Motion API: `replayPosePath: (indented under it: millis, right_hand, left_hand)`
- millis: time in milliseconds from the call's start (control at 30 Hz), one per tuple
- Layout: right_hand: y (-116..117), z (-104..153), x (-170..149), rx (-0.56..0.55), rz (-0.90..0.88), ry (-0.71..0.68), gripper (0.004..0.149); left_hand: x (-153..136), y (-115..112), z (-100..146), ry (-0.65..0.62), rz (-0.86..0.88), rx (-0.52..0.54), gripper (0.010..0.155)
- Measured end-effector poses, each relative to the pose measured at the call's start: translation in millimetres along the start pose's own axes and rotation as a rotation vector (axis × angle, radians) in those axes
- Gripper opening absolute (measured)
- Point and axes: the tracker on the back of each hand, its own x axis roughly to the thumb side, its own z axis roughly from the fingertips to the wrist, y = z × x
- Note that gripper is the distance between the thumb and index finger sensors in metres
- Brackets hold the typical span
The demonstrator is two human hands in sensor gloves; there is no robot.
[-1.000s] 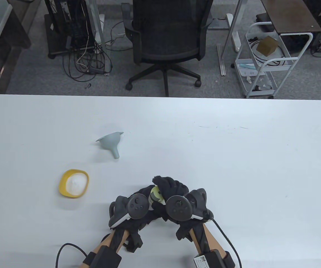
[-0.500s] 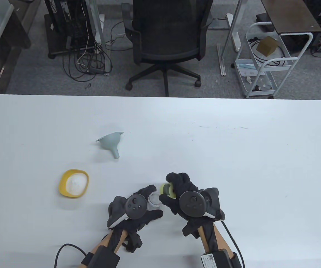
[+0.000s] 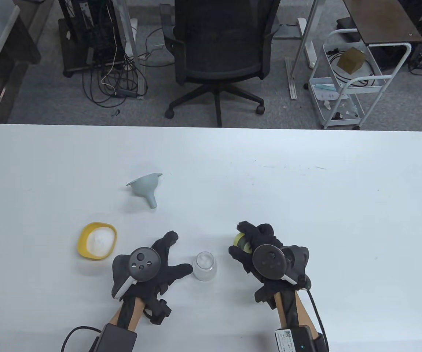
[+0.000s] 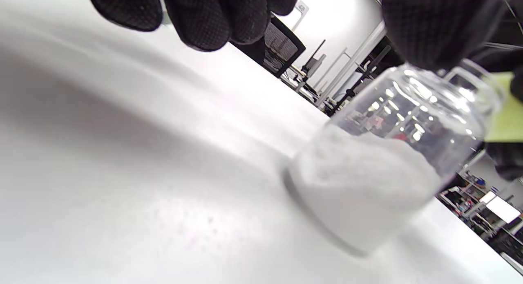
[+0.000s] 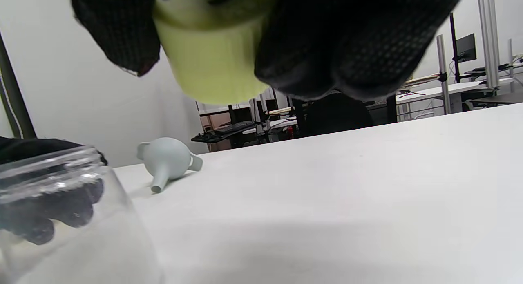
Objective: Unscrew the press dispenser and pour salt into it
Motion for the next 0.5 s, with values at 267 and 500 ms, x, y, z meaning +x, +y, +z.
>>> replayPosePath:
  millis: [267,500]
  right_hand:
    - [-4.5,9.4,-49.0,-0.083,0.130,0.202,0.075]
    - [-0.3,23.9,-105.2,-0.070,0.121,0.435,0.085]
  left_hand:
    - [-3.2,2.5,-0.5,0.023,0.004,0.022,0.108]
    - [-3.1,1.6,-1.1,0.030,0.000,0.026,0.106]
